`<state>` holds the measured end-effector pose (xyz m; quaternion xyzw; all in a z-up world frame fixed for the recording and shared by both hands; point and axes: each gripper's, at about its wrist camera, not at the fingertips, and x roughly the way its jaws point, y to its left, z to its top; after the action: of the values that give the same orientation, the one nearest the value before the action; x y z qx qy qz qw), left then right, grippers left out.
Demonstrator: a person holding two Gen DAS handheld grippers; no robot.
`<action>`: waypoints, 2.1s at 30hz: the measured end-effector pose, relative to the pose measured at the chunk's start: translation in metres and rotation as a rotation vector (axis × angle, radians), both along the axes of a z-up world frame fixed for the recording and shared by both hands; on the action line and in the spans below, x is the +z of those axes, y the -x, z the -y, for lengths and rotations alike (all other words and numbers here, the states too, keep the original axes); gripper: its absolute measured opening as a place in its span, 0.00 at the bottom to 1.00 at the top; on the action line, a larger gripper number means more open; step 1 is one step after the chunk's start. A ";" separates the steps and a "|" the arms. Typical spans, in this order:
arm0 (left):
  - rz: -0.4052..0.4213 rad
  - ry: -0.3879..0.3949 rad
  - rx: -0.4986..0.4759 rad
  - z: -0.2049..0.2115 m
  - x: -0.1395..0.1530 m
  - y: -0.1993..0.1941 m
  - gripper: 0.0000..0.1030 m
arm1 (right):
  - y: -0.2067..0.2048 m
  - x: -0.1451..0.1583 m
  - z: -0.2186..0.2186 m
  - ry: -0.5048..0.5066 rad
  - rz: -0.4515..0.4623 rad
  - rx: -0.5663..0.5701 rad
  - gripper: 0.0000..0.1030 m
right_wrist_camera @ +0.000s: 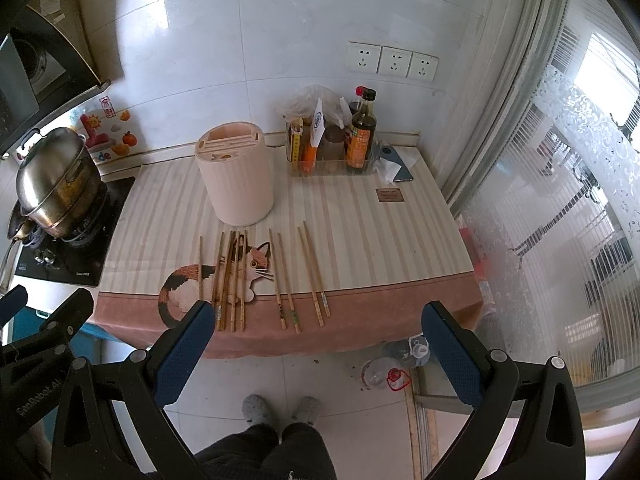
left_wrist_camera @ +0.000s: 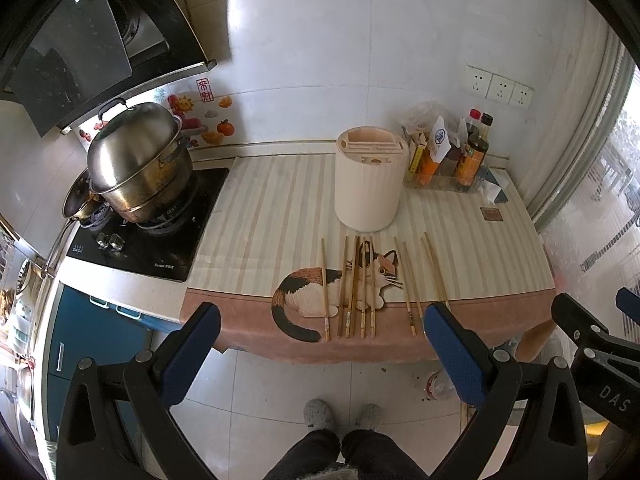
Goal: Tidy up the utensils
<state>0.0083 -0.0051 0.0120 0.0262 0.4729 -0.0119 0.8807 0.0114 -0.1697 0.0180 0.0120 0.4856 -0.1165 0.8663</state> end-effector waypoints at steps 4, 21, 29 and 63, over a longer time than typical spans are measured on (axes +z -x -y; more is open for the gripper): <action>0.002 0.002 0.000 -0.001 0.002 0.000 1.00 | 0.001 0.001 -0.002 0.001 0.003 0.002 1.00; 0.014 0.004 0.001 0.000 0.005 0.004 1.00 | 0.001 0.010 -0.002 0.007 0.017 0.004 1.00; 0.016 0.004 0.002 0.000 0.005 0.005 1.00 | 0.002 0.010 -0.003 0.010 0.020 0.005 1.00; 0.083 -0.019 0.048 -0.005 -0.009 -0.034 1.00 | -0.020 -0.007 0.007 -0.026 0.040 -0.010 1.00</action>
<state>0.0427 0.0001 0.0030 0.0235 0.4364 0.0149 0.8993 0.0309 -0.1764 0.0112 0.0279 0.4696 -0.1145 0.8750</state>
